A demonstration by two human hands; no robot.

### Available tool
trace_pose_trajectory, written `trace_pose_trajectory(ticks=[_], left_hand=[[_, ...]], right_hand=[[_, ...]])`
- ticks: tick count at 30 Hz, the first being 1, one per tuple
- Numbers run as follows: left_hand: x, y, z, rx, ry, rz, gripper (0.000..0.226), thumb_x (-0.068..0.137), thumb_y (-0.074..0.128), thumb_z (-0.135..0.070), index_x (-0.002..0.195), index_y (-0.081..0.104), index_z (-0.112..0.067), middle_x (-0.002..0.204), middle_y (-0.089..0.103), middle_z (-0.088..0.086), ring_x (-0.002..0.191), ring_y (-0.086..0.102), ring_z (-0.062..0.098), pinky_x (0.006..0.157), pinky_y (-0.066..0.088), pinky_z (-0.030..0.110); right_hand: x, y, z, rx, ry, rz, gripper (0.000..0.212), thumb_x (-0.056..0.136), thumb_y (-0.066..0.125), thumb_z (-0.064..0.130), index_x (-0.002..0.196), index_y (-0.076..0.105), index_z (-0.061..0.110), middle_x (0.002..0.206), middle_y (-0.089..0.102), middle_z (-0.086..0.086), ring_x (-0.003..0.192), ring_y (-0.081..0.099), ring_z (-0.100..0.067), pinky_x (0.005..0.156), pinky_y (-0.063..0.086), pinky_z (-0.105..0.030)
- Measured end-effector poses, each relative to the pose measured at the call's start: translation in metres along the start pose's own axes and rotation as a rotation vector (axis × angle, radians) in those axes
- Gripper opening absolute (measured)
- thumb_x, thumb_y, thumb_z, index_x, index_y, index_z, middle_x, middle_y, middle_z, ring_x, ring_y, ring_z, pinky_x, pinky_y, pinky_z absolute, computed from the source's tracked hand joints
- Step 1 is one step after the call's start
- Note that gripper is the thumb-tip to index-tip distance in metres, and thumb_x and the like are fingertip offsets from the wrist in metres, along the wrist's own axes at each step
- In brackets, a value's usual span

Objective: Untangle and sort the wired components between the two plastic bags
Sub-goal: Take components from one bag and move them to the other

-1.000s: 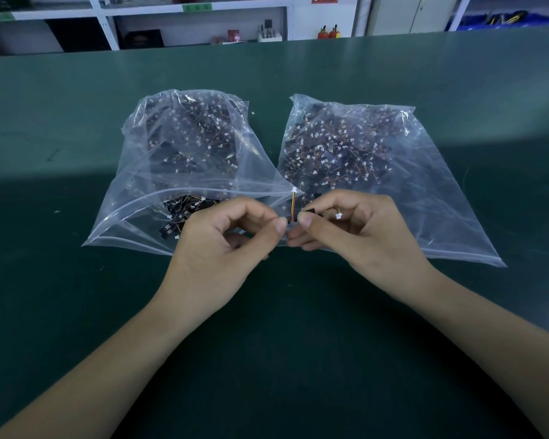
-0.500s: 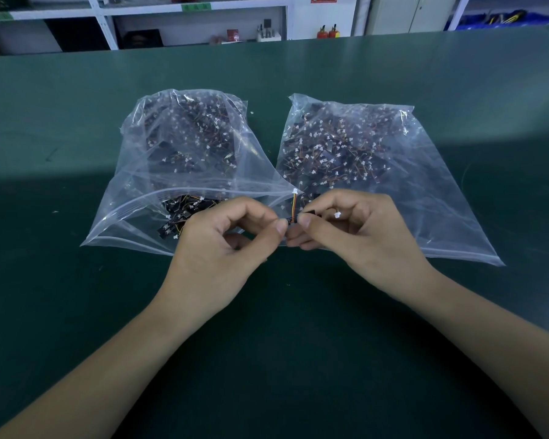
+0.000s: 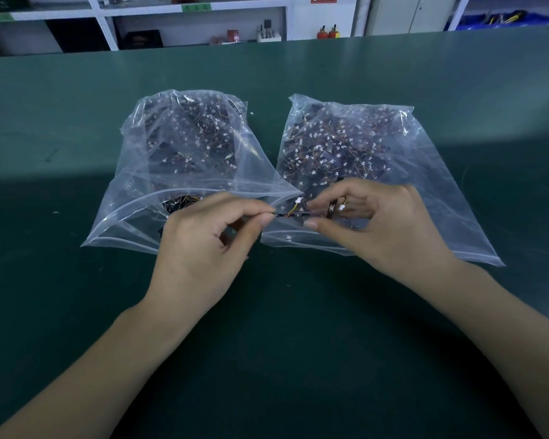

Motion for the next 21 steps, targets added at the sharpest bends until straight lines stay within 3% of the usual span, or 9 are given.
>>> trace_pose_trajectory(ticks=[4,8,12,21], left_hand=[[0.0023,-0.0006,0.0009,0.127,0.117,0.054,0.008,0.099,0.075,-0.011,0.102,0.082,-0.013,0.091,0.070,-0.008,0.078,0.067,0.012,0.067,0.052,0.026],[0.0017,0.0010,0.0006,0.105,0.146,0.127,0.006,0.096,0.079,-0.011,0.099,0.083,-0.013,0.093,0.071,-0.008,0.078,0.068,0.011,0.070,0.050,0.018],[0.0004,0.0030,0.0015,0.094,0.148,0.139,0.002,0.093,0.082,-0.014,0.095,0.083,-0.014,0.092,0.070,-0.009,0.074,0.066,0.010,0.069,0.048,0.015],[-0.0017,0.0077,-0.0013,0.196,0.216,0.047,0.006,0.096,0.077,-0.015,0.091,0.081,-0.015,0.085,0.064,-0.007,0.071,0.059,0.010,0.056,0.051,0.035]], right_hand=[[0.0009,-0.0018,-0.0001,-0.189,-0.006,0.138,0.041,0.076,0.094,0.036,0.109,0.080,0.016,0.102,0.080,0.012,0.097,0.075,0.000,0.099,0.059,-0.026],[-0.0004,-0.0003,-0.0012,-0.294,-0.039,0.153,0.024,0.082,0.090,0.012,0.103,0.081,0.015,0.095,0.080,0.009,0.091,0.077,-0.009,0.090,0.062,-0.038],[-0.0009,-0.0034,0.0019,-0.249,-0.056,0.018,0.023,0.080,0.083,-0.006,0.093,0.081,0.012,0.087,0.079,0.008,0.083,0.075,-0.003,0.090,0.061,-0.028],[-0.0030,-0.0003,0.0021,-0.176,-0.072,-0.096,0.020,0.083,0.084,-0.006,0.093,0.081,0.012,0.087,0.078,0.011,0.083,0.074,0.002,0.091,0.060,-0.020]])
Point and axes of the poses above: each hand's wrist, its own x-axis towards the middle knuckle, its own y-axis out of the palm, z = x × y, the point moved 3 cm from there along x, towards the middle knuckle
